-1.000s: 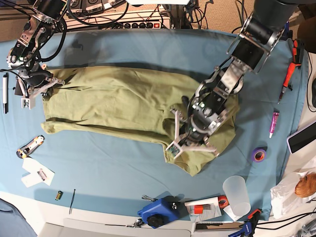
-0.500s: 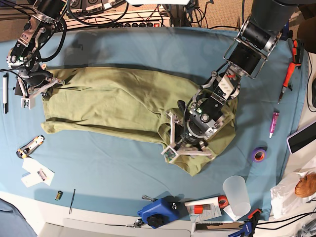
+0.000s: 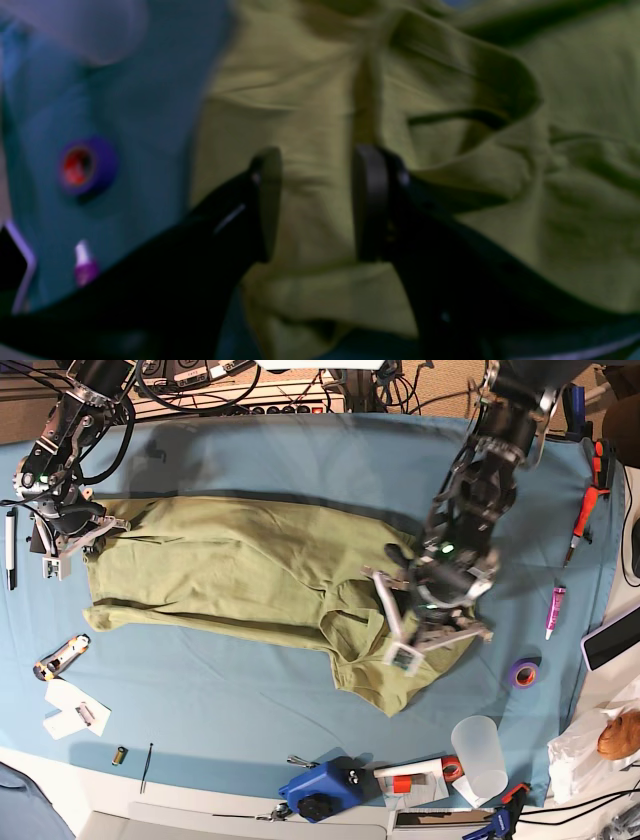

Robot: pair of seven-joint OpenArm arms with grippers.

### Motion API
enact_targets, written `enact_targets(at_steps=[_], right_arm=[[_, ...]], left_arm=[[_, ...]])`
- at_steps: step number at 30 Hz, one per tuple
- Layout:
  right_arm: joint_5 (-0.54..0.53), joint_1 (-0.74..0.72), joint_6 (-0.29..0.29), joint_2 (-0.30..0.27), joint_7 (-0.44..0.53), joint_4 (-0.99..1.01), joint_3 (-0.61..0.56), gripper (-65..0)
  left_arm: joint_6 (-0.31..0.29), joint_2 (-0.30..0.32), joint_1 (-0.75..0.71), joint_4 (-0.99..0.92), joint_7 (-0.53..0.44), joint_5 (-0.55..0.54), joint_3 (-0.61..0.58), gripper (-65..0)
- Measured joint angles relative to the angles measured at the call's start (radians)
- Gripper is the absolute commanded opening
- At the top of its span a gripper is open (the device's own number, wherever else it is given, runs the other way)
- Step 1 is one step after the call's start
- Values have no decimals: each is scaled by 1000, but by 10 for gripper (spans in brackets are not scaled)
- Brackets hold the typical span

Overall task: Layout the t-shirt on the table in an organized manner, then fold the t-shirt properly
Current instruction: 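Lower the left gripper and pinch the shirt fabric near the sleeve, then pull the pinched fabric with the left gripper back toward the collar edge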

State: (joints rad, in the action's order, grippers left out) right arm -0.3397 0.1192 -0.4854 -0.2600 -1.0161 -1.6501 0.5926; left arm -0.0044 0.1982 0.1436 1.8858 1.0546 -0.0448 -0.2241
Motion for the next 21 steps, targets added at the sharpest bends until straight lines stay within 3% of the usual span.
enact_targets(at_steps=[4, 10, 14, 21], right_arm=[[-1, 0, 0, 0, 0, 0, 0, -650], [-1, 0, 0, 0, 0, 0, 0, -650], [-1, 0, 0, 0, 0, 0, 0, -650], [-1, 0, 0, 0, 0, 0, 0, -650]], left_arm=[[-58, 1, -130, 48, 11, -81, 165, -405], [-175, 1, -222, 78, 13, -288, 357, -405], [-227, 1, -253, 77, 27, -323, 416, -405], [-230, -1, -266, 77, 37, -325, 422, -405]])
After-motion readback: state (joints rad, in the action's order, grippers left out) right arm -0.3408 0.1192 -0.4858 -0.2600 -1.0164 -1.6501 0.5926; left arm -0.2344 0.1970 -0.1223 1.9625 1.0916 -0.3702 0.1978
